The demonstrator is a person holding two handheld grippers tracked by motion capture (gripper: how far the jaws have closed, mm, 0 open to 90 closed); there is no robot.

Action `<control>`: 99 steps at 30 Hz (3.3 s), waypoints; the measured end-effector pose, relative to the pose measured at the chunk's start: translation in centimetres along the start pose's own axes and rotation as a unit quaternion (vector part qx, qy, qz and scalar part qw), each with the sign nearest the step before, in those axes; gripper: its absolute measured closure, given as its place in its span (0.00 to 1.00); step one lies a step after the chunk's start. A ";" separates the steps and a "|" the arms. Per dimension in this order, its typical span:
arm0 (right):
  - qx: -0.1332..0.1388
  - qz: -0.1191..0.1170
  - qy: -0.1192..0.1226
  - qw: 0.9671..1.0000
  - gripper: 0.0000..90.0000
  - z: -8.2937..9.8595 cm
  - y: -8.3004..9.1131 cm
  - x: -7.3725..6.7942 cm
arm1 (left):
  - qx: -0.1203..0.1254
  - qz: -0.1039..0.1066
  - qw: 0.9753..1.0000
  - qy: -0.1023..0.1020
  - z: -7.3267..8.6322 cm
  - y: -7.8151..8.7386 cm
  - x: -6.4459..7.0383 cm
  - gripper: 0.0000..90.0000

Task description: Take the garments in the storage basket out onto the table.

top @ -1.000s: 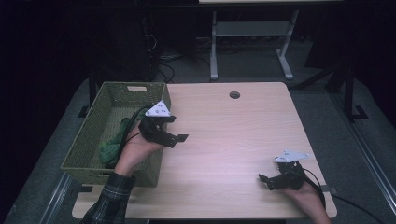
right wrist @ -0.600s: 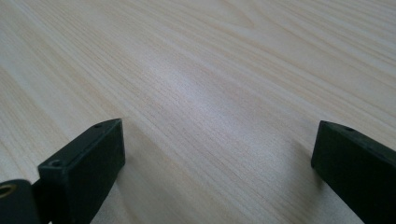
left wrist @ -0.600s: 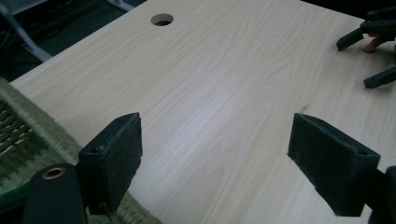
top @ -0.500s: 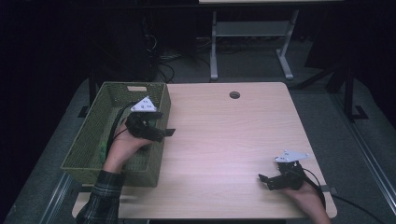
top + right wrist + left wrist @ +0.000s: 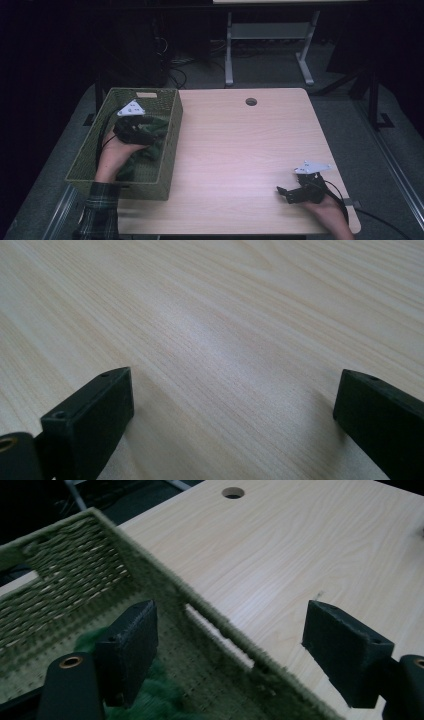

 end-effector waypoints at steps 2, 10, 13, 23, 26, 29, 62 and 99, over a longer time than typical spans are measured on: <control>0.000 0.000 0.000 1.000 0.03 0.0 0.0 0.0 | 0.001 -0.004 1.000 0.004 0.3 0.3 -0.5 0.25; 0.000 0.000 0.000 1.000 0.03 0.0 0.0 0.0 | -0.016 -0.022 1.000 0.009 1.8 1.0 -2.4 0.28; 0.000 0.000 0.000 1.000 0.03 0.0 0.0 0.0 | -0.022 -0.031 0.999 0.015 2.4 1.3 -3.1 0.28; 0.000 0.000 0.000 1.000 0.03 0.0 0.0 0.0 | -0.053 -0.035 0.998 0.026 4.8 1.2 -4.5 0.28; 0.000 0.000 0.000 1.000 0.03 0.0 0.0 0.0 | -0.064 -0.036 0.997 0.025 5.4 1.1 -4.8 0.28; 0.000 0.000 0.000 1.000 0.03 0.0 0.0 0.0 | -0.084 -0.040 0.995 0.025 6.3 0.9 -5.1 0.28; 0.000 0.000 0.000 1.000 0.03 0.0 0.0 0.0 | -0.165 -0.029 0.985 0.046 10.4 -0.5 -6.2 0.89; 0.000 0.002 -0.001 1.000 0.03 0.0 0.0 0.1 | 0.035 -0.007 0.992 0.121 0.4 5.9 -4.4 0.96</control>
Point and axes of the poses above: each handheld gripper's, and its own axes: y roughly backward along the jaws, z roughly out of its underside, x roughly to its right, the point moved 10 cm from there along -y, roughly forward along the jaws, and after that the axes turned 1 degree about y, right-handed, at the moved point
